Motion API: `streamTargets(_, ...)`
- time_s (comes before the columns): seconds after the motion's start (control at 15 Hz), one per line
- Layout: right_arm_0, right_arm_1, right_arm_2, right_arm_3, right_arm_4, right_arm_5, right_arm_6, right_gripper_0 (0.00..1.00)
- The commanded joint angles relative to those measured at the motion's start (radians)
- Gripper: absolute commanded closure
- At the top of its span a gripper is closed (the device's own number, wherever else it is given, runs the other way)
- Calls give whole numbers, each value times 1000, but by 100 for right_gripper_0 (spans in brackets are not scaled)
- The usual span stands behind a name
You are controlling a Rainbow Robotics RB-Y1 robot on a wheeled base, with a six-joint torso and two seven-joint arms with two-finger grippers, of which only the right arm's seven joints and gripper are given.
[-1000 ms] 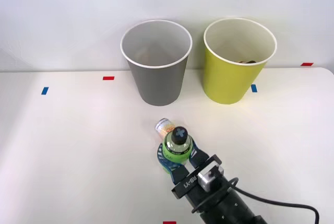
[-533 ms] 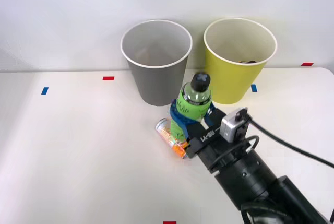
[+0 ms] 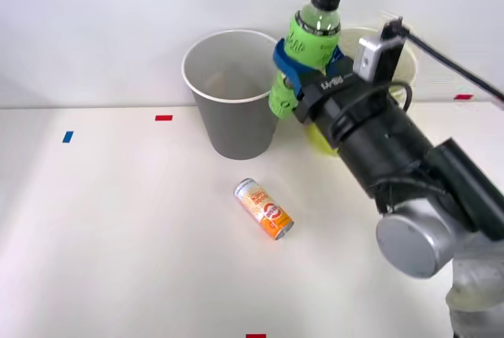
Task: Put cans in the gray bin, plastic bottles in the light green bin
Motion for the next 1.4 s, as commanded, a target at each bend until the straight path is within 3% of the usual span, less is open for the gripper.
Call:
streamTargets(0.07,-91,30,-109,2,-63,128,-11,100)
streamTargets(0.2,-145,38,-158,21,-86,181,-24,100)
streamTargets(0.67,-355,2,-209,334,-60,112,6,100)
streamTargets(1.4,-413,-47,-217,545,-14,58,26,100)
